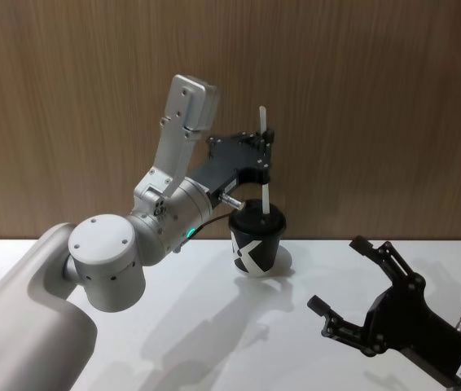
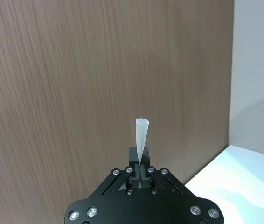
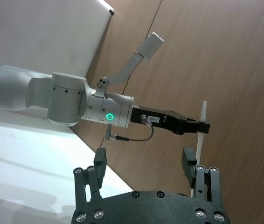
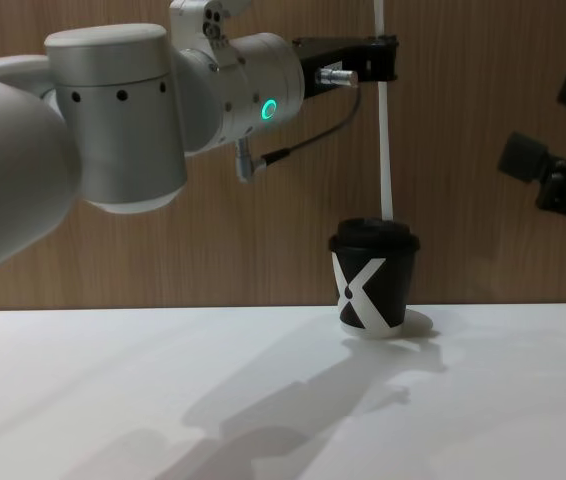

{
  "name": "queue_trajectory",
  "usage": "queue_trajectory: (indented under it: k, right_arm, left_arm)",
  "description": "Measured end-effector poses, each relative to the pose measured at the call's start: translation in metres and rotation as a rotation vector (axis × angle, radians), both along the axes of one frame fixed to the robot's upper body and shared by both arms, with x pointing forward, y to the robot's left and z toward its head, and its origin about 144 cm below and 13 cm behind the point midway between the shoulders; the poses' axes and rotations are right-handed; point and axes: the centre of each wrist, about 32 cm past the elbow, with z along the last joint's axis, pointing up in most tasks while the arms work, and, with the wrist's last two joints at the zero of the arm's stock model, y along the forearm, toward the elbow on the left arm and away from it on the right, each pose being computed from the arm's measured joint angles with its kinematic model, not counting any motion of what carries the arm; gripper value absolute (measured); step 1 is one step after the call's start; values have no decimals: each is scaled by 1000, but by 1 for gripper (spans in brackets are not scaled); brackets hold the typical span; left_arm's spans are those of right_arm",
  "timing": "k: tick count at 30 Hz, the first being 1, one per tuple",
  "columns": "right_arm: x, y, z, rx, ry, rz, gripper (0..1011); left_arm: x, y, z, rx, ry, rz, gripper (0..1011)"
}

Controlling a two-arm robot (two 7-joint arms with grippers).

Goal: Pick up the straw with one hand, pass it to the other hand, and insert it into the cup.

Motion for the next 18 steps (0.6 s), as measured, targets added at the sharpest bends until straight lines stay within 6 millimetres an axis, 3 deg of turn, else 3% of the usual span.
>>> queue_trajectory:
  k: [18]
  right_arm:
    - [0, 0, 0, 0, 0, 0, 1004]
  left_arm:
    - [1, -4, -2, 4, 10, -6, 8]
